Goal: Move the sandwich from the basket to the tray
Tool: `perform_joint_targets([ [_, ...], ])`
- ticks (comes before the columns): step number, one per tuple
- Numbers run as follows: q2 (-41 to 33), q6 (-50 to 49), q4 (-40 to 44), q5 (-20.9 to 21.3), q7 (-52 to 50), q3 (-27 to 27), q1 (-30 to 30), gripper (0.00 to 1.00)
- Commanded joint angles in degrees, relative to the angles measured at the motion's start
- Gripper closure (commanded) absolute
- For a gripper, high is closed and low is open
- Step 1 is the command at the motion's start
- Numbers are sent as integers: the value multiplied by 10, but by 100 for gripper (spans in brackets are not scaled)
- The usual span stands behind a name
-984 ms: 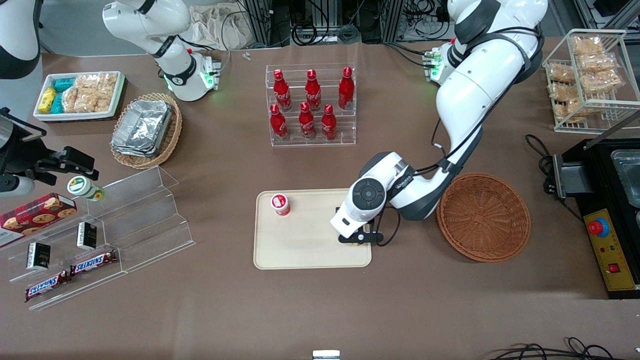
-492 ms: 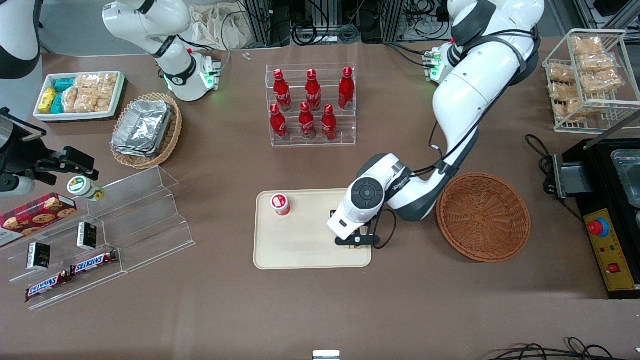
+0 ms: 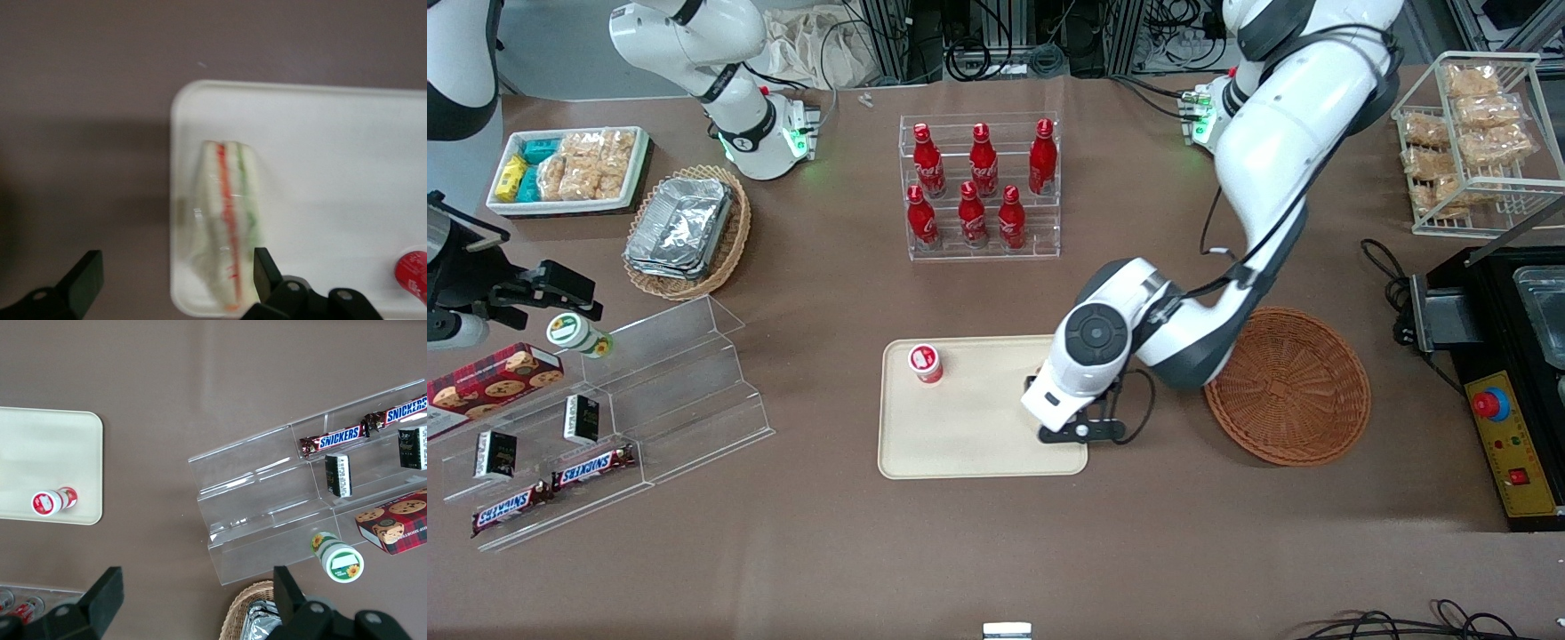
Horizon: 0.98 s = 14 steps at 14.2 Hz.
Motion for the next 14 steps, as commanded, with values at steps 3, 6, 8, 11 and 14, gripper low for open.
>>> perform_joint_targets([
  [3, -168, -60, -85, -93, 40, -20, 140, 0],
  [6, -253, -67, -155, -120, 113, -1, 195, 0],
  [8, -325, -43, -221, -186, 192, 104, 169, 0],
  [11, -425, -34, -322, -303, 374, 272, 106, 0],
  [14, -438, -44, -349, -292, 391, 291, 105, 0],
])
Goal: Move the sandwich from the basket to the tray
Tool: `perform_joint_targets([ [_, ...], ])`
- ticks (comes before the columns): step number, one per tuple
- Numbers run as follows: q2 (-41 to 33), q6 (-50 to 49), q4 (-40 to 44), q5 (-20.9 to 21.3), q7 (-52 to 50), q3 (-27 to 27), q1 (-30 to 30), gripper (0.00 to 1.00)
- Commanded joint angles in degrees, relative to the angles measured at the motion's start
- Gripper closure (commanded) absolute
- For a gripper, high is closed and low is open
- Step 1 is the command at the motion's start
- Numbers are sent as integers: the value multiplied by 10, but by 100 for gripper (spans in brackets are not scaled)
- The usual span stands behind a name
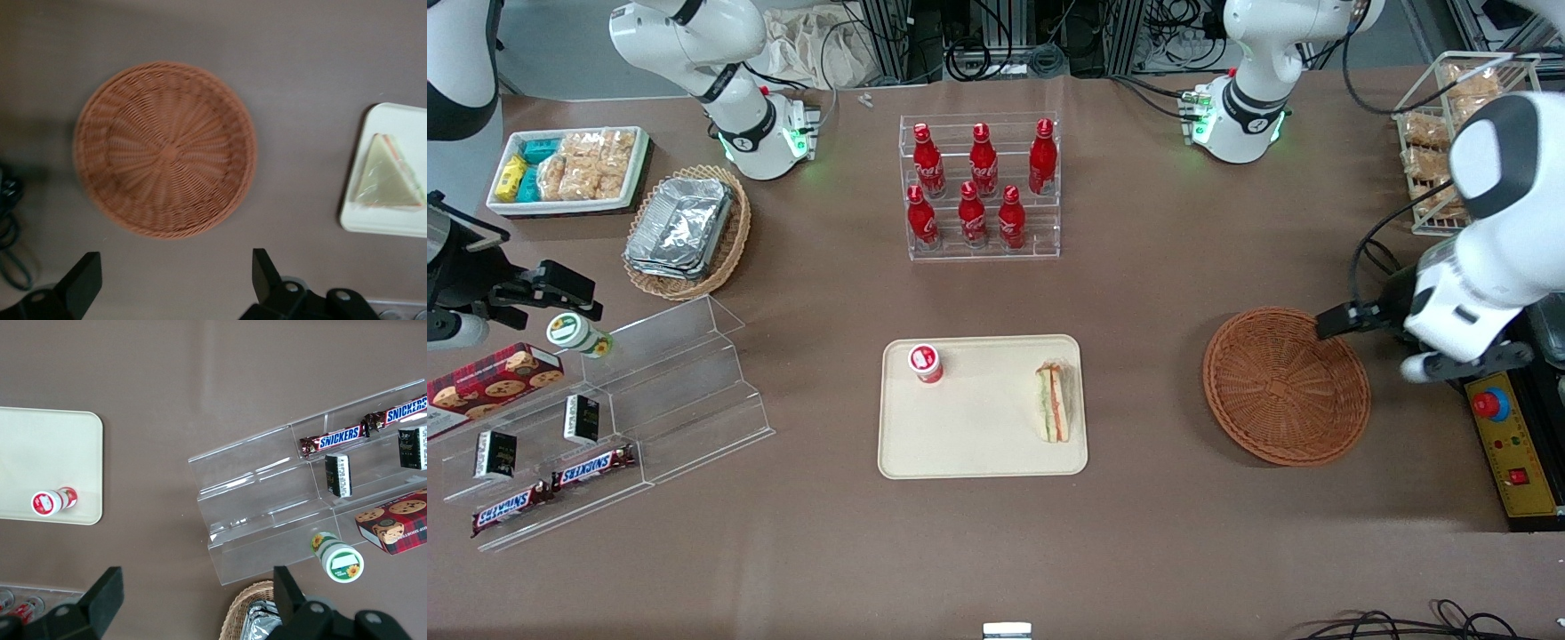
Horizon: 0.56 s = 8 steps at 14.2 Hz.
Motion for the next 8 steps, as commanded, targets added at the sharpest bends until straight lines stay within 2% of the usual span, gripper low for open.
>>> perform_joint_targets([
  [1, -21, 13, -40, 23, 5, 7, -16, 0],
  [3, -9, 10, -25, 79, 0, 6, -24, 0],
  [4, 10, 1, 0, 90, 0, 6, -24, 0],
  [8, 87, -78, 150, 86, 4, 6, -24, 0],
])
